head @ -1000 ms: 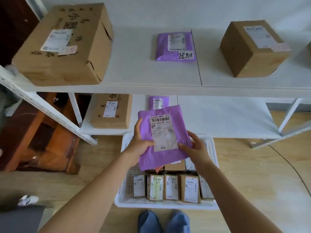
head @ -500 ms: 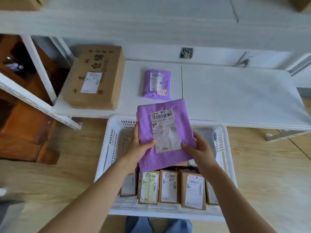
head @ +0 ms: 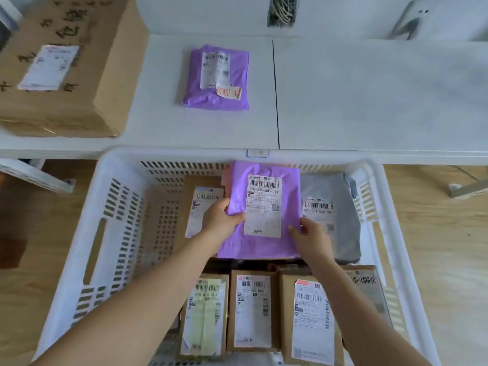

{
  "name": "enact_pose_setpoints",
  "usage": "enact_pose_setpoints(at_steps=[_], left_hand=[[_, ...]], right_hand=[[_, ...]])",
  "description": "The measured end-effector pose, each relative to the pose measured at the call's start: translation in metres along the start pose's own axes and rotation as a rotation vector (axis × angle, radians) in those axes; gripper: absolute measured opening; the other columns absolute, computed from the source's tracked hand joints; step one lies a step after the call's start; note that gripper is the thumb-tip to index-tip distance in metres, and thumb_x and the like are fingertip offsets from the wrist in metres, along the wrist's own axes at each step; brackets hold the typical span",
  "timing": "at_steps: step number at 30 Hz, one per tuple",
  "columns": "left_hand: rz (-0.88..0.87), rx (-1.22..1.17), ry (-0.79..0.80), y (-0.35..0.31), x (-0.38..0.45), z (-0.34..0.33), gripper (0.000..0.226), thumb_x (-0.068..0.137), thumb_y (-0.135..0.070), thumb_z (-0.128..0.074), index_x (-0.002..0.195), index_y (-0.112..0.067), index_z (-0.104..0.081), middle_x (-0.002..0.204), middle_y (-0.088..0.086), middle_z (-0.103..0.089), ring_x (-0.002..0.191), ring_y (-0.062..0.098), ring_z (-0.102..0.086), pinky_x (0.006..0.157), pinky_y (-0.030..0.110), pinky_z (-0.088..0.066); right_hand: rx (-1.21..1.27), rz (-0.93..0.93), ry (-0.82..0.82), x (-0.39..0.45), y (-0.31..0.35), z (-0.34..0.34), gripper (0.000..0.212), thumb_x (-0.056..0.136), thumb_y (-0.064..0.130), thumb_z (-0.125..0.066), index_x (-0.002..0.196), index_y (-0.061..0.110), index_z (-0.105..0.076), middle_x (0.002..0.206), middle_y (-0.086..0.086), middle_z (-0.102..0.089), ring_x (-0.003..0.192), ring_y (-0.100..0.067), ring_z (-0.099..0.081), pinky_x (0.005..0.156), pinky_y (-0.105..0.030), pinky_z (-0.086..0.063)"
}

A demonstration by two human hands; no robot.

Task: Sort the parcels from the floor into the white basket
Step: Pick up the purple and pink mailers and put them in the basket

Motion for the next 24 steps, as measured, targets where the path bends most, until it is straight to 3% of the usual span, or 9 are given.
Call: enact_pose_setpoints(at_steps=[2,4,6,8,12,15,17,19,24], left_hand=[[0.030,0.080,-0.048,0.007,0.006,-0.006,0.012,0.082,-0.011,-0.069,0.076,-0.004,-0.061,0.084,0.015,-0.063,0.068,0.023,-0.057,0.057,0.025,-0.047],[0.058,0.092,-0.102,0.015,0.005,-0.008,0.038,0.079,-0.011,-0.072,0.052,-0.010,-0.046,0.068,0.012,-0.050,0.053,0.020,-0.046,0.046,0.024,-0.037],[0.076,0.085,-0.150,0.015,0.002,-0.003,0.034,0.079,-0.015,-0.073,0.055,-0.003,-0.053,0.085,0.025,-0.054,0.072,0.036,-0.056,0.062,0.035,-0.047],[0.038,0.053,-0.172,0.008,-0.005,0.007,0.026,0.079,-0.016,-0.074,0.071,0.007,-0.065,0.106,0.025,-0.055,0.093,0.037,-0.057,0.082,0.038,-0.048],[-0.020,-0.098,-0.230,-0.003,-0.015,0.046,0.032,0.081,-0.010,-0.070,0.056,-0.001,-0.054,0.069,0.011,-0.042,0.063,0.018,-0.038,0.061,0.027,-0.027],[0.041,-0.109,-0.241,0.004,-0.013,0.081,0.016,0.086,-0.014,-0.065,0.078,-0.001,-0.063,0.072,0.013,-0.050,0.068,0.018,-0.042,0.058,0.028,-0.028],[0.051,-0.039,-0.302,0.016,-0.008,0.102,0.016,0.087,-0.017,-0.064,0.078,-0.003,-0.065,0.072,0.013,-0.056,0.066,0.019,-0.046,0.056,0.026,-0.031],[0.055,0.039,-0.356,0.031,-0.001,0.116,0.020,0.086,-0.017,-0.065,0.071,-0.004,-0.063,0.063,0.007,-0.054,0.059,0.017,-0.043,0.056,0.026,-0.029],[0.172,0.171,-0.384,0.070,0.013,0.124,0.021,0.086,-0.009,-0.061,0.064,-0.007,-0.059,0.063,0.010,-0.059,0.056,0.017,-0.046,0.056,0.024,-0.032]], right_hand=[[-0.115,-0.053,0.022,0.007,-0.007,-0.008,0.019,0.089,0.025,-0.051,0.092,0.009,-0.061,0.102,-0.011,-0.063,0.105,-0.031,-0.047,0.077,-0.034,-0.037],[-0.168,-0.116,0.010,0.006,-0.011,-0.009,0.023,0.090,0.029,-0.052,0.098,0.012,-0.066,0.122,-0.009,-0.052,0.117,-0.032,-0.036,0.095,-0.039,-0.033],[-0.164,-0.103,-0.078,-0.003,-0.009,-0.007,0.025,0.089,0.031,-0.056,0.103,0.015,-0.068,0.132,-0.004,-0.044,0.122,-0.031,-0.030,0.101,-0.041,-0.026],[-0.150,-0.013,-0.203,-0.014,-0.001,-0.004,0.023,0.089,0.029,-0.058,0.100,0.012,-0.070,0.129,-0.003,-0.048,0.118,-0.031,-0.033,0.096,-0.040,-0.027],[-0.041,0.146,-0.156,-0.028,0.035,-0.013,0.021,0.089,0.016,-0.058,0.082,-0.002,-0.065,0.093,-0.017,-0.065,0.090,-0.034,-0.049,0.072,-0.034,-0.032],[0.003,0.182,-0.013,-0.030,0.067,-0.037,0.015,0.089,0.013,-0.054,0.100,0.006,-0.060,0.084,-0.017,-0.068,0.072,-0.029,-0.053,0.059,-0.030,-0.029],[0.040,0.186,0.046,-0.031,0.082,-0.058,0.042,0.088,0.010,-0.052,0.128,0.018,-0.043,0.087,-0.009,-0.068,0.076,-0.029,-0.060,0.060,-0.030,-0.037],[0.023,0.237,0.090,-0.029,0.091,-0.078,0.055,0.087,0.005,-0.050,0.136,0.024,-0.033,0.090,-0.008,-0.066,0.078,-0.028,-0.062,0.062,-0.032,-0.044],[-0.309,0.337,0.211,-0.015,0.098,-0.114,0.046,0.088,0.006,-0.045,0.132,0.019,-0.048,0.115,-0.010,-0.060,0.104,-0.029,-0.054,0.082,-0.033,-0.045]])
Point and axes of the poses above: each hand's wrist, its own x-axis towards the middle knuckle, its own z-axis out of the back of the hand, y = z × x, the point moved 1 cm from there along x, towards the middle knuckle
